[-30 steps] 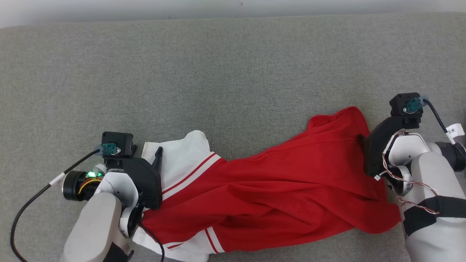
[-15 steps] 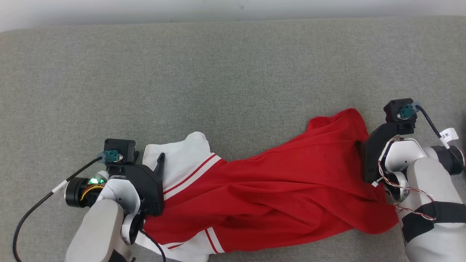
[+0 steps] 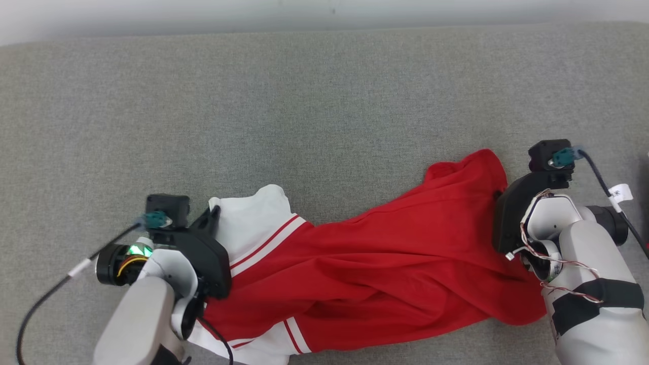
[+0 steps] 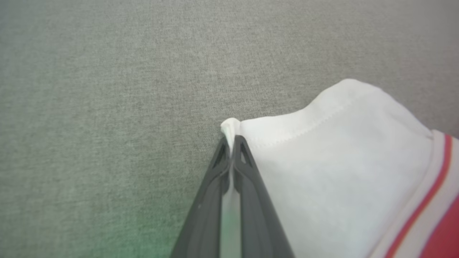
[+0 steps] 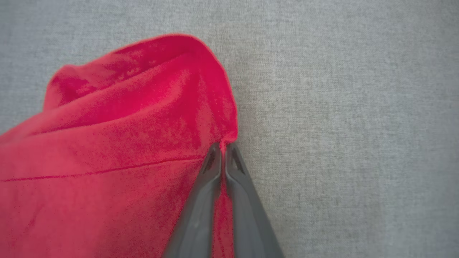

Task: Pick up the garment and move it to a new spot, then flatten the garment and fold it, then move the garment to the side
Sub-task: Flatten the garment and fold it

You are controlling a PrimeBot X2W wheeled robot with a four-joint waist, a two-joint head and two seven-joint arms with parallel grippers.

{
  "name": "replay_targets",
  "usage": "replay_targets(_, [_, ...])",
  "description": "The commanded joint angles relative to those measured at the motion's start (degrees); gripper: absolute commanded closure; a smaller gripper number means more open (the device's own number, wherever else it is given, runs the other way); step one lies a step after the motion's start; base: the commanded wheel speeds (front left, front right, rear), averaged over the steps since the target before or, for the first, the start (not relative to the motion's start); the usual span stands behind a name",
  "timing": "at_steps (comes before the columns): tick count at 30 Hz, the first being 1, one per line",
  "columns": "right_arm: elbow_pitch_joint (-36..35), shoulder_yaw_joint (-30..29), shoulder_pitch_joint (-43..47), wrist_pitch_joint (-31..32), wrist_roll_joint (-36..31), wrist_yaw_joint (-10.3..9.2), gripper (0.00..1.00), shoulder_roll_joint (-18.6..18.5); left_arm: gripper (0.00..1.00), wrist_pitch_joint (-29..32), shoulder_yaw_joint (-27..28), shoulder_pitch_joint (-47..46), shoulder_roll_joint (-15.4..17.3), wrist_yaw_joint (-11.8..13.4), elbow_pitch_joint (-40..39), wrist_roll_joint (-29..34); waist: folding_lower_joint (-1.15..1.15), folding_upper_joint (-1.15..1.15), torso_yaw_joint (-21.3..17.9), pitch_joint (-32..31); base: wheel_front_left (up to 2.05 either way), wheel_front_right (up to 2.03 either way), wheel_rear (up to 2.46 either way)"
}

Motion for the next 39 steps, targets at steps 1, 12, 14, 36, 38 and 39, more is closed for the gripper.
replay_targets(1, [0.4,-0.4,0.0,-0.8,2.0,-0.18,1.00,0.3,1.00,-1.6,0.9,0.7,0.0,-0.1,0.0,-1.5,-0.01,-0.01,0.0,-0.6,0.00,0.00,0.00])
replay_targets(12, [-6.8,-3.2,-3.9,-1.8,16.7,-0.17,1.00,1.4,1.00,-6.6,6.0,-5.8,4.1,-1.5,-12.4,-12.3,-0.01,-0.01,0.1,-4.3,0.00,0.00,0.00])
replay_targets(14, [-8.3,-4.0,-4.4,-1.6,19.6,-0.17,1.00,2.0,1.00,-6.8,5.8,-7.4,5.1,-1.4,-14.9,-13.5,-0.01,-0.01,0.2,-5.1,0.00,0.00,0.00])
replay_targets(36, [-15.5,-6.4,-22.8,-11.8,24.8,-0.16,1.00,4.4,1.00,-16.5,6.6,-34.4,6.7,-0.5,-17.3,-14.5,-0.01,-0.01,-4.2,-7.5,0.00,0.00,0.00])
replay_targets(38, [-14.9,-6.1,-23.5,-11.9,24.3,-0.16,1.00,4.3,1.00,-16.9,6.5,-36.0,6.3,-0.5,-16.4,-14.6,-0.01,-0.01,-4.5,-6.7,0.00,0.00,0.00])
replay_targets(39, [-14.6,-5.8,-23.9,-12.1,24.0,-0.16,1.00,4.2,1.00,-17.1,6.3,-36.8,6.2,-0.6,-15.9,-14.5,-0.01,-0.01,-4.7,-6.3,0.00,0.00,0.00])
